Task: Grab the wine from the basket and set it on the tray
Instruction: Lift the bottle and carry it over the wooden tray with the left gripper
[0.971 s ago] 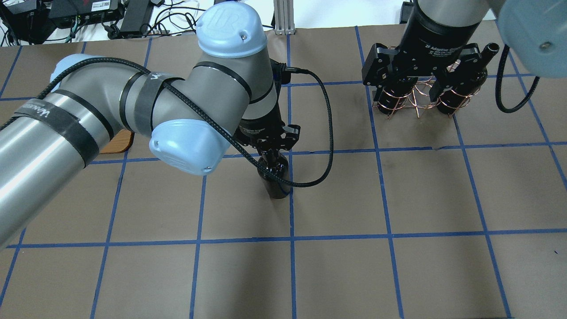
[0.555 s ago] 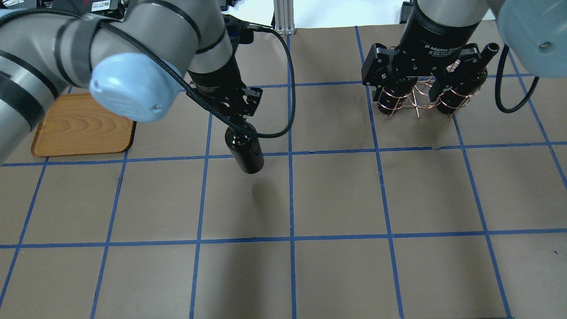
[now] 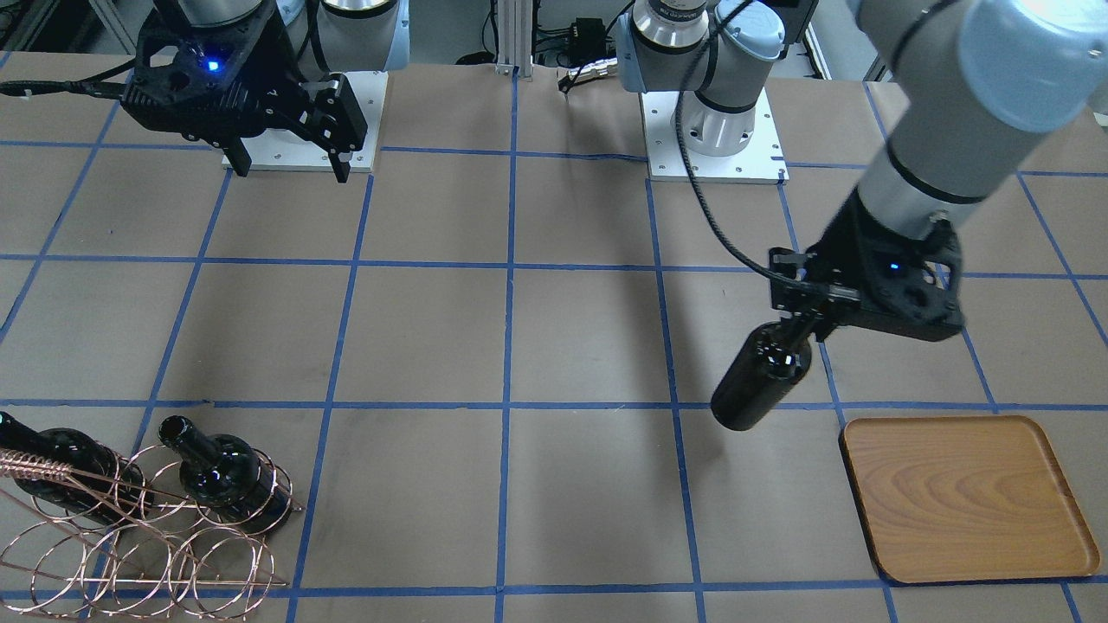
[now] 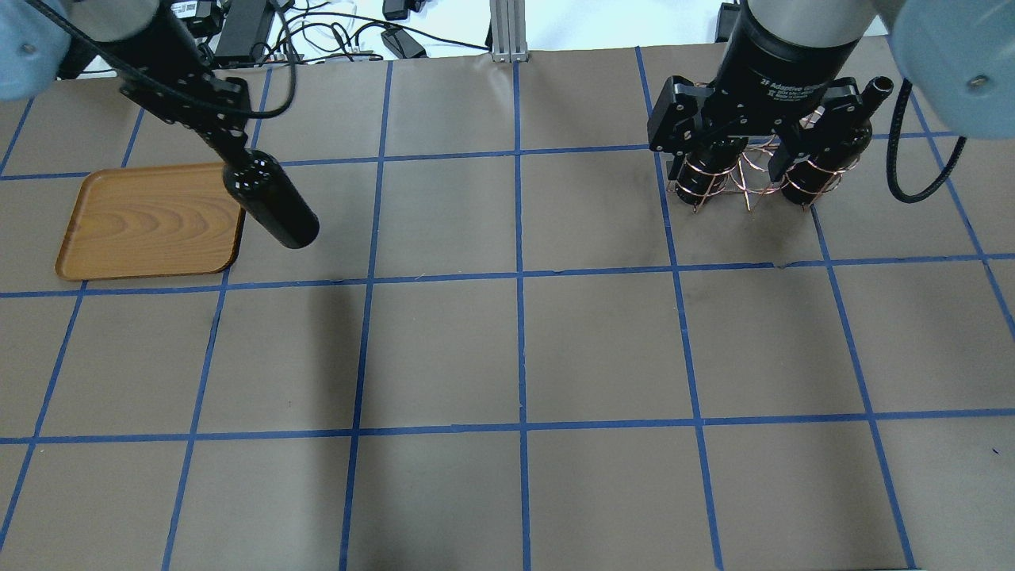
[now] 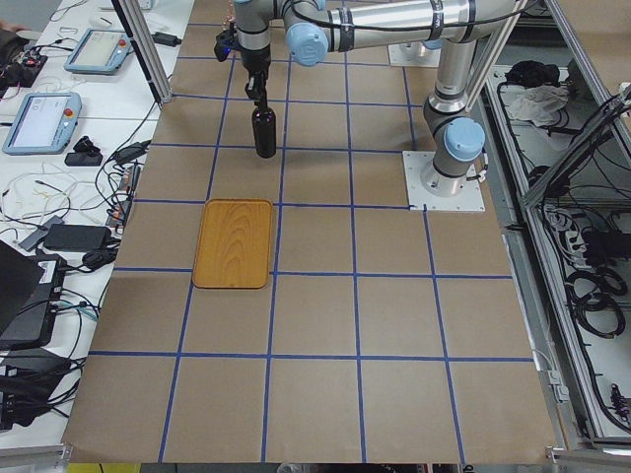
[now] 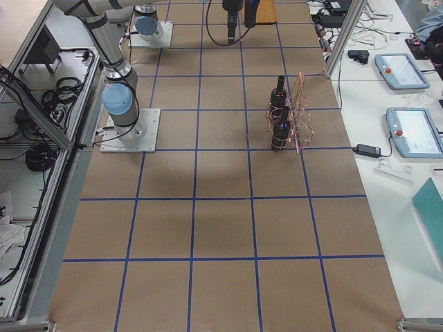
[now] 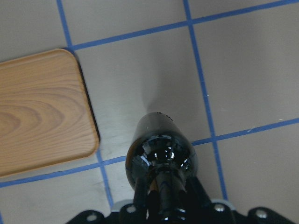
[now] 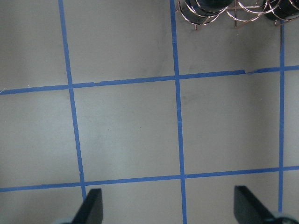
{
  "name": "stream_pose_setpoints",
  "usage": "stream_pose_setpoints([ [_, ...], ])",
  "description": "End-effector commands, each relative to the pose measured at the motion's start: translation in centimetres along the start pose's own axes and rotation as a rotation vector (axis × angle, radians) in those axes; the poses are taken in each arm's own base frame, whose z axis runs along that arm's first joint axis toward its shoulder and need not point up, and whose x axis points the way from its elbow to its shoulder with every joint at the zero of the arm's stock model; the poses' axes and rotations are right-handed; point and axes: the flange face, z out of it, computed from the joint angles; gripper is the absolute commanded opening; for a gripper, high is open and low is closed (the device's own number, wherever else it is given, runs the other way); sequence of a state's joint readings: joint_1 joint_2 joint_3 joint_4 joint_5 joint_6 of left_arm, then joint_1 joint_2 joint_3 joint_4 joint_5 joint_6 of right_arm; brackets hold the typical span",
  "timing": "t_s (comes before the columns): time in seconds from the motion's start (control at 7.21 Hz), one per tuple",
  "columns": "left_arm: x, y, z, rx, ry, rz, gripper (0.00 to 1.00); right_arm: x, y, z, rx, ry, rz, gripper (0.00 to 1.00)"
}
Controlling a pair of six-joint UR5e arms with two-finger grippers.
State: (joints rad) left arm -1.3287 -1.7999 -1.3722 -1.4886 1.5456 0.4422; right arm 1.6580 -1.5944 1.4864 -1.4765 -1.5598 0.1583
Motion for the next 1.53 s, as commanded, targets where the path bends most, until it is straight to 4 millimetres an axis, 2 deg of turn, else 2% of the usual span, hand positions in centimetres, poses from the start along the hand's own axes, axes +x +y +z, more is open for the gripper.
stream_pose_setpoints([
  [0.0, -9.2, -1.1, -0.2, 0.012, -0.028, 0.006, 0.0, 0.0, 0.0, 0.0, 0.002, 0.0, 0.002, 1.0],
  [0.14, -13.0, -0.7, 1.2, 0.004, -0.025, -0.003, 0.0, 0.0, 0.0, 0.0, 0.001, -0.002, 0.002, 1.0],
  [0.28, -16.1, -0.8, 2.1, 0.033, -0.043, 0.007, 0.0, 0.0, 0.0, 0.0, 0.001, -0.002, 0.001, 1.0],
  [0.42, -17.3, -1.5, 2.8, 0.04, -0.05, 0.004, 0.0, 0.0, 0.0, -0.1, 0.003, -0.002, 0.002, 1.0],
  [0.83, -20.4, -1.5, 5.6, 0.017, -0.034, -0.021, 0.0, 0.0, 0.0, 0.0, 0.001, -0.002, 0.002, 1.0],
  [1.39, -21.1, -1.8, 6.8, 0.006, -0.037, -0.026, 0.0, 0.0, 0.0, 0.0, 0.0, -0.001, 0.003, 1.0],
])
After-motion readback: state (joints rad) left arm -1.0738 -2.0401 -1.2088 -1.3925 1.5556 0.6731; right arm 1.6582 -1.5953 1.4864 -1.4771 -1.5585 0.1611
